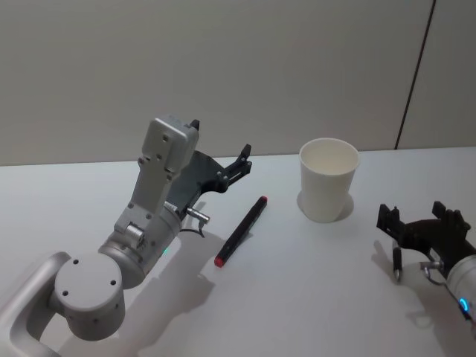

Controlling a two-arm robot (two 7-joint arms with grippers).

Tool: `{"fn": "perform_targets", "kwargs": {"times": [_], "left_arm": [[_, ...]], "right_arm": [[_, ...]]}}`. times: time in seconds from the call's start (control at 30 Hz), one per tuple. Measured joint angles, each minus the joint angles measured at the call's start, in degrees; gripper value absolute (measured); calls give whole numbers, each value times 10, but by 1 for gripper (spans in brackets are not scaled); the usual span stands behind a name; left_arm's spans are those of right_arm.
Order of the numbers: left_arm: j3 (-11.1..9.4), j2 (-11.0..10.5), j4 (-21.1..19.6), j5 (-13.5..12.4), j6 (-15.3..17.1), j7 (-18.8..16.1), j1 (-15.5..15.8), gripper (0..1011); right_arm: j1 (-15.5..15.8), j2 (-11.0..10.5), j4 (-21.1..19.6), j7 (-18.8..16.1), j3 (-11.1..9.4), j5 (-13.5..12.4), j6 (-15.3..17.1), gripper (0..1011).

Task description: Place the pen into the pen holder.

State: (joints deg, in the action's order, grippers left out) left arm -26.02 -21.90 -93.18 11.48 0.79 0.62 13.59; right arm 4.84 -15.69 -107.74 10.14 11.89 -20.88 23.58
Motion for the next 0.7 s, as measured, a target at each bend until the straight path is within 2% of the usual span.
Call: {"fn": "perform_targets", "kwargs": {"times": [0.33,0.7], "left_arm": [[0,0,0,0,0,0,0,1003],[0,0,0,0,0,0,0,1003]], "right_arm": [[-12,21,19,22,3,7,28,1001],[-16,35,27,45,1,12,51,1001]]}}
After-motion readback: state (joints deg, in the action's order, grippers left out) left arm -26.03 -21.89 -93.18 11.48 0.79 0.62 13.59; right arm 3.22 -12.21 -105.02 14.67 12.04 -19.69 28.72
